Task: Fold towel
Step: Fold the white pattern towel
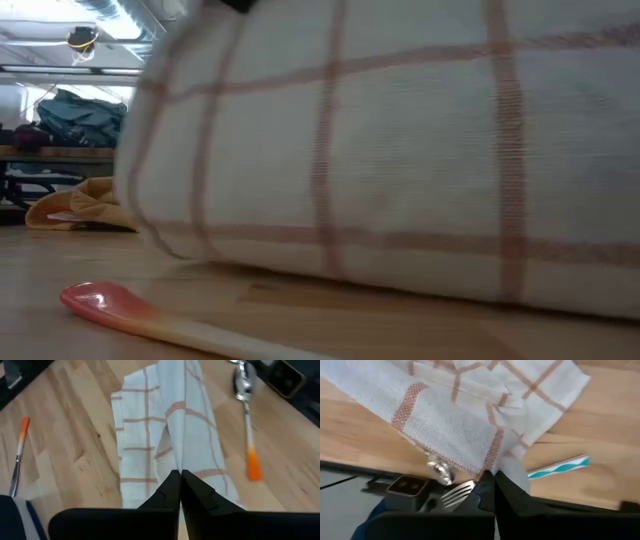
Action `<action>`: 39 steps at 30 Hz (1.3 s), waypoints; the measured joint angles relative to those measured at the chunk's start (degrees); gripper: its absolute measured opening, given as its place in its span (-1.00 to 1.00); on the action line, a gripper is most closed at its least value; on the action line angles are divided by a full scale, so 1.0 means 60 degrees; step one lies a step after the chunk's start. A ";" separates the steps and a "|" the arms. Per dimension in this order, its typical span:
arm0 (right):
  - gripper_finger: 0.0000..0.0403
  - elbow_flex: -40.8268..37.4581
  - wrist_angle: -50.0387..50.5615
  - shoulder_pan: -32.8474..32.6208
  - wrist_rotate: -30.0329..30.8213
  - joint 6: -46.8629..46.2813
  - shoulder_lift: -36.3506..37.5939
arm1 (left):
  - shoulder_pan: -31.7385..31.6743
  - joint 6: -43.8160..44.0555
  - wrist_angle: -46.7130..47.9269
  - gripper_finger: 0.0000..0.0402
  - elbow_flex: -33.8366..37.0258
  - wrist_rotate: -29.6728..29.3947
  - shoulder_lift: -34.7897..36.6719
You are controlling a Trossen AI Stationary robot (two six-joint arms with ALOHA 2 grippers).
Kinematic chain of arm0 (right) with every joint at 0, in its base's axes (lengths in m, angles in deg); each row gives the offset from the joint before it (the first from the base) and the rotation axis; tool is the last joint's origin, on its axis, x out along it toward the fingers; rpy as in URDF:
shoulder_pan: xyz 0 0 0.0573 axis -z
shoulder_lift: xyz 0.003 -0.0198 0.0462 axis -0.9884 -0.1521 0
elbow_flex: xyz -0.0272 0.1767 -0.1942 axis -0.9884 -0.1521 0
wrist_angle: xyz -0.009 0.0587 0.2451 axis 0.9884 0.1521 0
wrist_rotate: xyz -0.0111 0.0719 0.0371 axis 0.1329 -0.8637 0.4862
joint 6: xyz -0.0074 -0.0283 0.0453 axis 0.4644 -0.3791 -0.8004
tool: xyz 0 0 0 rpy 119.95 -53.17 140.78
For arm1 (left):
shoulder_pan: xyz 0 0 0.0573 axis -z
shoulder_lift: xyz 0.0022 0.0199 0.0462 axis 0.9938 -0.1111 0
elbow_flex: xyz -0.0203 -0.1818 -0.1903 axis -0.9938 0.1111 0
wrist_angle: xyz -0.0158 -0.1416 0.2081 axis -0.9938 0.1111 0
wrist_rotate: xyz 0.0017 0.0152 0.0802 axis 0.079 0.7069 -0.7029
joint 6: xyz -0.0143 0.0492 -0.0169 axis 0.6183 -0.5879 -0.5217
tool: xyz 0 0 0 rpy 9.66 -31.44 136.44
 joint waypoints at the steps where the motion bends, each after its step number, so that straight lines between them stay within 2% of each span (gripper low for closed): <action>1: -1.00 -0.0001 0.0130 0.0000 -0.0010 -0.0004 0.0010 | -0.0155 -0.0058 -0.0101 -1.00 0.0000 0.0105 -0.0036; 4: -1.00 -0.0023 0.0321 0.0000 -0.0046 0.0000 0.0014 | -0.0612 -0.0235 -0.0390 -1.00 0.0000 0.0476 -0.0226; 9: -0.98 -0.0358 0.0343 -0.0018 0.0476 0.0262 0.0020 | -0.1184 -0.0395 -0.0717 -1.00 0.0000 0.0611 -0.0702; 15: -0.97 -0.1462 0.0339 -0.0006 0.0634 0.0850 0.0022 | -0.1531 -0.0735 -0.0782 -1.00 0.0004 0.0618 -0.1181; 27: -0.97 -0.3491 0.0307 0.0007 0.0986 0.0878 0.0032 | -0.2343 -0.0753 -0.1250 -0.99 0.0007 0.0661 -0.1782; 29: -0.96 -0.3764 0.0330 0.0015 0.0979 0.0854 0.0032 | -0.2452 -0.0785 -0.1239 -0.96 0.0004 0.0657 -0.1875; 34: -0.95 -0.4129 0.0350 0.0052 0.0197 0.0920 0.0028 | -0.2633 -0.0790 -0.1149 -0.80 0.0018 0.0493 -0.2404; 39: -0.74 -0.4156 0.0352 0.0145 -0.0051 0.1137 0.0028 | -0.2691 -0.0750 -0.1404 -0.58 0.0018 0.0291 -0.3012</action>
